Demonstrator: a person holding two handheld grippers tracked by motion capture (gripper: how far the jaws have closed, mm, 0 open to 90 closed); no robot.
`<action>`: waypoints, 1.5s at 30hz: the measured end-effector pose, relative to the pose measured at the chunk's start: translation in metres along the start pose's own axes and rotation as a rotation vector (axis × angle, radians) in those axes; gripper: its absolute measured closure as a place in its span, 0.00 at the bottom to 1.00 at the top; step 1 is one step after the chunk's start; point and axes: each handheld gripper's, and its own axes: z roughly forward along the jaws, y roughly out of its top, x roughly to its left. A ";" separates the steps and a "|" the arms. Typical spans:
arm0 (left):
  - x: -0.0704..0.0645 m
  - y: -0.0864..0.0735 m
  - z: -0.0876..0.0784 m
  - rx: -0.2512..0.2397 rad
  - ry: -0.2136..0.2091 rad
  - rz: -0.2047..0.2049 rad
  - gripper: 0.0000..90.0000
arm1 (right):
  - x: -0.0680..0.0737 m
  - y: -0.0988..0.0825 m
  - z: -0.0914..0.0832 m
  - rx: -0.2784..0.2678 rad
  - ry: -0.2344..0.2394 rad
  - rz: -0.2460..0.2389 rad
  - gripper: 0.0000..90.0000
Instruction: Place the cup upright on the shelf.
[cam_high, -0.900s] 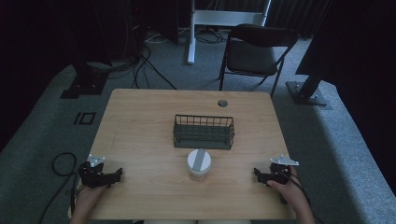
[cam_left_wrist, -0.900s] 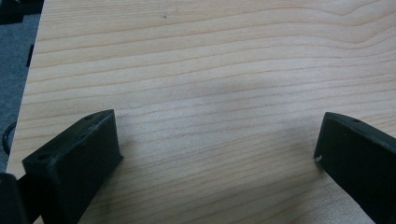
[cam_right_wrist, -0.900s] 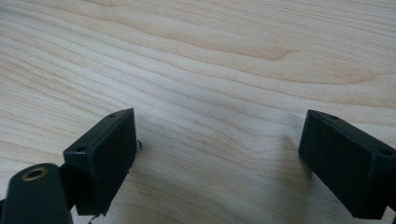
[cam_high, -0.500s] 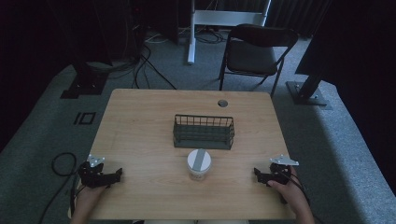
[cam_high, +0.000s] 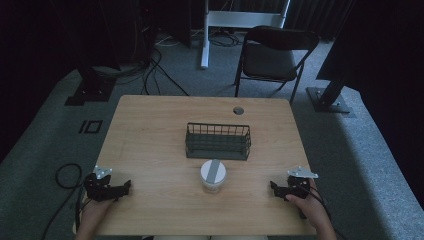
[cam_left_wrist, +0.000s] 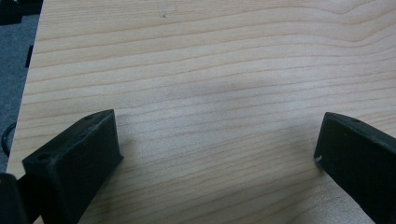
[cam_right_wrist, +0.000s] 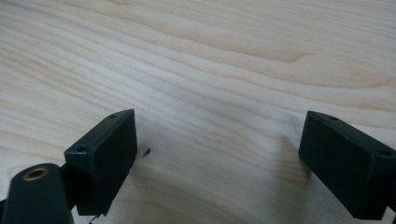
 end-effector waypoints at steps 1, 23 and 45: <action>0.000 0.000 0.000 0.000 0.000 0.000 0.00 | 0.001 0.001 0.000 0.000 -0.005 -0.006 0.13; 0.000 0.000 0.000 0.001 -0.002 0.003 0.00 | 0.029 0.017 0.002 -0.100 0.136 -0.077 0.13; 0.000 0.000 0.000 0.001 -0.002 0.002 0.00 | 0.069 0.030 0.012 -0.102 0.255 -0.166 0.14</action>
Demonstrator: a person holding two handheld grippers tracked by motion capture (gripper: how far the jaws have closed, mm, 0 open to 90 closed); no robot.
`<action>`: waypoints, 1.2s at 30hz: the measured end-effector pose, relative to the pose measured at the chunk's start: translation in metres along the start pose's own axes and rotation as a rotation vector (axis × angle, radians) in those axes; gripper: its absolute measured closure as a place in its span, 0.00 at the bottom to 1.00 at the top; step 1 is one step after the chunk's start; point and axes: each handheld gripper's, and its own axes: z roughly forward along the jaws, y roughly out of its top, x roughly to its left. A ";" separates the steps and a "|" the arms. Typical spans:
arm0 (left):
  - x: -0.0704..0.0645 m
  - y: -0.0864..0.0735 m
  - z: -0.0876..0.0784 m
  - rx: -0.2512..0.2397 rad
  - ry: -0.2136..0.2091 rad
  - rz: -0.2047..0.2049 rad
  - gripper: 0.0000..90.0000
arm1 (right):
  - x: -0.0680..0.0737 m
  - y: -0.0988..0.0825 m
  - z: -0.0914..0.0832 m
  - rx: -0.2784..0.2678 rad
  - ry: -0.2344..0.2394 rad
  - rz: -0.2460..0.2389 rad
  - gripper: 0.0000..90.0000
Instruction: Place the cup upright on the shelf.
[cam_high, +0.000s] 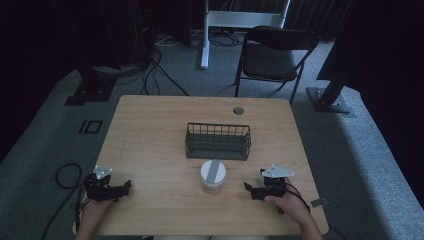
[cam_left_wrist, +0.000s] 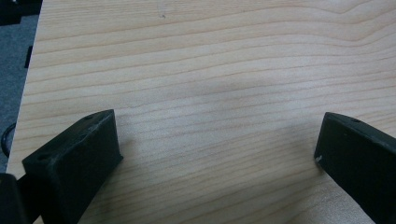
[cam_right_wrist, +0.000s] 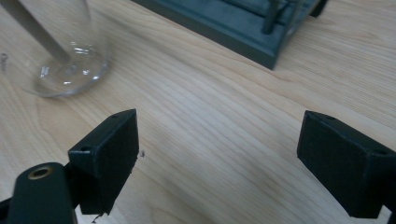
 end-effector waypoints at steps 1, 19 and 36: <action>0.000 0.000 0.000 0.000 0.000 0.000 0.00 | 0.001 0.001 0.001 -0.001 0.006 -0.004 0.14; 0.000 0.000 0.000 -0.001 0.000 -0.002 0.00 | 0.035 0.014 0.015 -0.021 0.144 -0.072 0.14; 0.000 0.000 0.000 -0.001 0.000 -0.002 0.00 | 0.059 0.027 0.028 -0.065 0.255 -0.107 0.14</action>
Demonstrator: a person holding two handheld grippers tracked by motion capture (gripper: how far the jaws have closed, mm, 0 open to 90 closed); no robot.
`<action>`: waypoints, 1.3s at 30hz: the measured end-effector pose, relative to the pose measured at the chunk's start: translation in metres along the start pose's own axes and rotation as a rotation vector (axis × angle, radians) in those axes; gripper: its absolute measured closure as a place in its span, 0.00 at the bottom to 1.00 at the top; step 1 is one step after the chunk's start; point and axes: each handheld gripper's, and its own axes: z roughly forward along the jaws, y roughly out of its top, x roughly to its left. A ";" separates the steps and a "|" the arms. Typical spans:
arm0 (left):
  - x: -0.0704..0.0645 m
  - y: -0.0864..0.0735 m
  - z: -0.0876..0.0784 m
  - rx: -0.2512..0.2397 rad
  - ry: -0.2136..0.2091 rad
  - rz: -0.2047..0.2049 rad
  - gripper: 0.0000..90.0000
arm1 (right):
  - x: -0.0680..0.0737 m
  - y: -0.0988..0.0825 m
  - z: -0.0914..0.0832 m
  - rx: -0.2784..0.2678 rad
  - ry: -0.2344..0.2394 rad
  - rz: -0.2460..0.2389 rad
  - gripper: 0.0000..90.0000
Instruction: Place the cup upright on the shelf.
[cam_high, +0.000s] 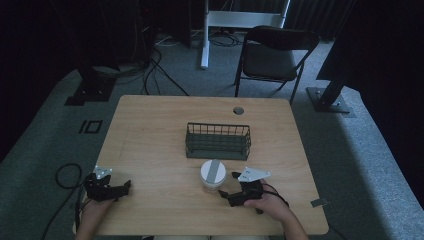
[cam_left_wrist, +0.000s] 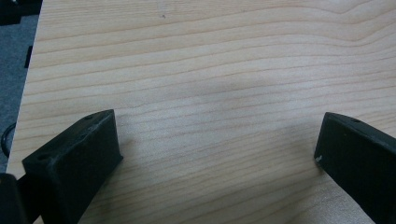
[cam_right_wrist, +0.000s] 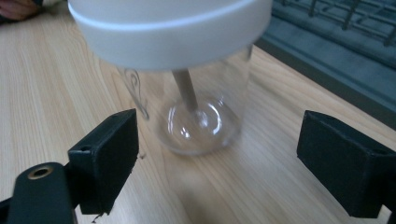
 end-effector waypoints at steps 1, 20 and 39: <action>0.000 0.000 0.000 0.000 0.000 0.000 0.00 | 0.001 0.001 0.002 -0.006 -0.001 0.005 0.14; 0.000 0.000 0.000 0.000 -0.003 0.003 0.00 | 0.011 0.014 0.025 -0.079 0.041 -0.010 0.18; 0.000 0.000 0.000 0.000 -0.003 0.003 0.00 | 0.016 0.020 0.035 -0.065 0.020 -0.008 0.17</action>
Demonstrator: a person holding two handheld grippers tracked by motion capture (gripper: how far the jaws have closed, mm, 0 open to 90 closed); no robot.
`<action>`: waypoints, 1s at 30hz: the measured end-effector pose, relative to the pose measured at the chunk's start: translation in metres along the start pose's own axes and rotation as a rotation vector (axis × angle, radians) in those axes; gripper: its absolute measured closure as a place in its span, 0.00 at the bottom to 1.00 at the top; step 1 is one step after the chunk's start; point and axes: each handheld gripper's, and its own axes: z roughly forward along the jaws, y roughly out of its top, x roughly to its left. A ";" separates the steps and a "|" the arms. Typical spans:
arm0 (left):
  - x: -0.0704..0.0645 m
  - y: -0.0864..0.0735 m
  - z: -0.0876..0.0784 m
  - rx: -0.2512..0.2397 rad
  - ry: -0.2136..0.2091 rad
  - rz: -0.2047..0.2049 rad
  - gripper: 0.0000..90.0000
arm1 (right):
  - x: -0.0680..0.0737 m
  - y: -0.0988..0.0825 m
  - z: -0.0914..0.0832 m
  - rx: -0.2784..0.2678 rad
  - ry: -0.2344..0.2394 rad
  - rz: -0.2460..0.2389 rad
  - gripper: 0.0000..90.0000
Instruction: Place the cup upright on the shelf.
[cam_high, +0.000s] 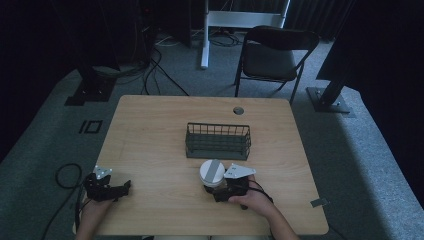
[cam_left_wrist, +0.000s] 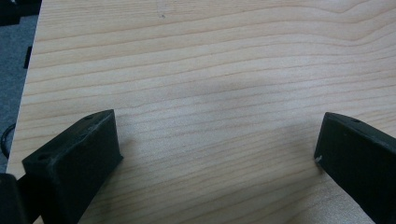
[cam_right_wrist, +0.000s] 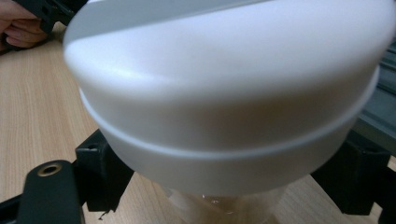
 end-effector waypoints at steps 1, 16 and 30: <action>0.000 0.000 0.000 0.000 0.000 0.000 0.00 | 0.000 0.000 0.001 -0.001 -0.002 -0.001 0.18; 0.000 0.000 0.000 0.000 0.000 0.000 0.00 | 0.005 0.014 0.003 0.011 -0.015 -0.028 0.20; 0.000 0.000 0.000 0.000 0.000 0.000 0.00 | 0.007 0.039 -0.007 -0.028 -0.028 -0.035 0.20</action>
